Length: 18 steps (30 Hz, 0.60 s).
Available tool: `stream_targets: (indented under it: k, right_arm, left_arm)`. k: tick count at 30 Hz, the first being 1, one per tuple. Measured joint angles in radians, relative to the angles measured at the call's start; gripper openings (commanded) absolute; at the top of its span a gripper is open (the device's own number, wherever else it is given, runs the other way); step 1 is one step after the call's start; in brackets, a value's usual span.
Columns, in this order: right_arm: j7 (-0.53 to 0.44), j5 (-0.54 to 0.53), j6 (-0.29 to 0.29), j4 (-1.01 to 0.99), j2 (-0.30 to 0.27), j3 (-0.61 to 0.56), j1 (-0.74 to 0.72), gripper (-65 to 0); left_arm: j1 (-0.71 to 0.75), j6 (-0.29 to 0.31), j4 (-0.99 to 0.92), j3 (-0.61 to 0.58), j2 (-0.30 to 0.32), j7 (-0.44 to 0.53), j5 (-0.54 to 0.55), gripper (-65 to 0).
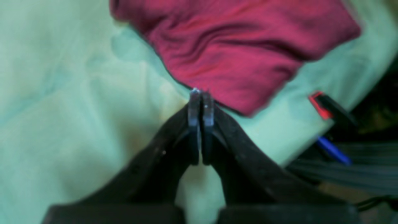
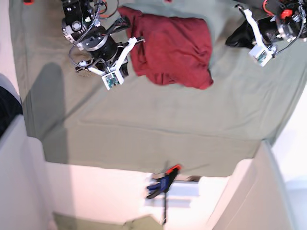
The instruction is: Fold the T-shirt properly
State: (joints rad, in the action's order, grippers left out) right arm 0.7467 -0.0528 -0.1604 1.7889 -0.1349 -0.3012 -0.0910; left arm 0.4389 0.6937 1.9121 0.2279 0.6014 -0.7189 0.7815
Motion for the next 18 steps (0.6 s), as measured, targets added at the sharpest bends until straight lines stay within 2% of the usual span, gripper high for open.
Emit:
stream_targets:
  k: [6,11,15,18]
  right_arm:
    - [0.017,-0.005,0.000,0.133,-0.070,0.113,0.194,-65.0]
    - [0.021,-0.059,0.002,0.249,-0.150,0.302,0.394,-65.0]
    - [0.024,-0.131,0.002,0.323,-0.160,0.449,0.570,-65.0]
    - [0.028,-0.183,0.002,0.327,-0.152,0.537,0.666,-65.0]
  left_arm:
    - [0.198,0.000,0.069,0.118,0.000,-0.014,0.013,-65.0]
    - [0.359,-0.005,0.093,0.211,-0.004,-0.010,0.016,-65.0]
    - [0.490,-0.004,0.098,0.240,-0.032,-0.010,0.004,-65.0]
    - [0.540,-0.004,0.092,0.235,-0.079,-0.007,-0.079,-65.0]
